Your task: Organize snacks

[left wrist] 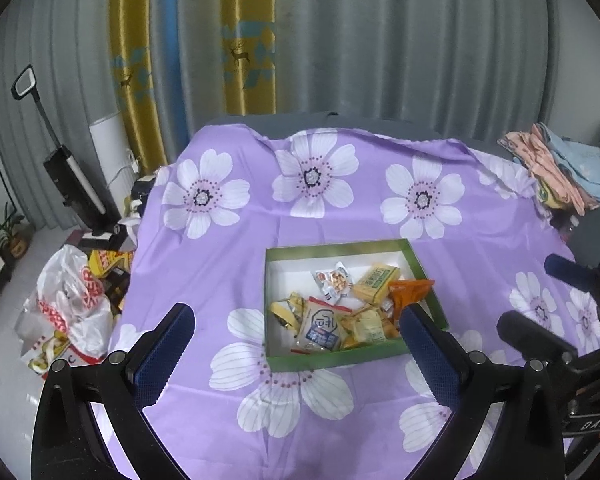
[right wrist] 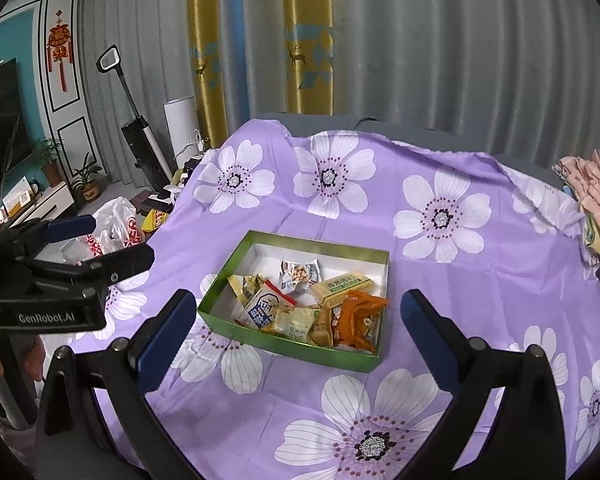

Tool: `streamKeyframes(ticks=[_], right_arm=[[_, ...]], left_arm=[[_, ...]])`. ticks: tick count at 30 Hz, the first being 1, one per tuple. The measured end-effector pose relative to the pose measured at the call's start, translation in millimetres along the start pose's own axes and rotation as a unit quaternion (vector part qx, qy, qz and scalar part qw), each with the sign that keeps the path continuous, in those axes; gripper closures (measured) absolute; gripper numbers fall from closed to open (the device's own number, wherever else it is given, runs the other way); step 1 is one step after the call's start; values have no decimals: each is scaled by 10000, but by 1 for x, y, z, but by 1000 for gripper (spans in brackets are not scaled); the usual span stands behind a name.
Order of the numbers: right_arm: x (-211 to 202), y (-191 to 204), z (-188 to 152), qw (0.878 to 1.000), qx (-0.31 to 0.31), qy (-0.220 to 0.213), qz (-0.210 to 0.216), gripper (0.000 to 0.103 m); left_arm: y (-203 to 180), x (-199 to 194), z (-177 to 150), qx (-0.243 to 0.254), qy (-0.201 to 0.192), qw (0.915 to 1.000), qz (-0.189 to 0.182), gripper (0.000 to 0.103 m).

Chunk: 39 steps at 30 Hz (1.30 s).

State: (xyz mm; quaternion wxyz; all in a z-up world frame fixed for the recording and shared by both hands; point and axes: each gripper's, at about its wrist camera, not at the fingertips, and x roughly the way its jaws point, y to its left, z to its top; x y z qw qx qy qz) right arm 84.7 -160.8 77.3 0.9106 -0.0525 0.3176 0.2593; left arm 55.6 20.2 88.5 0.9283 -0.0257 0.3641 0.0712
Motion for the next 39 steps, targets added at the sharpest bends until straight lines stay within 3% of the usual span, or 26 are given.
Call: streamKeyframes(ticks=[13, 35, 39], right_arm=[[-1, 2, 1, 10000, -39, 13, -88, 0], [13, 11, -1, 9999, -64, 119, -63, 0], [16, 11, -3, 9998, -31, 159, -70, 0]], left_arm=[[1, -1, -5, 2, -70, 9996, 256, 1], [4, 12, -8, -51, -25, 9998, 191, 1], [6, 14, -10, -144, -157, 9997, 139, 1]])
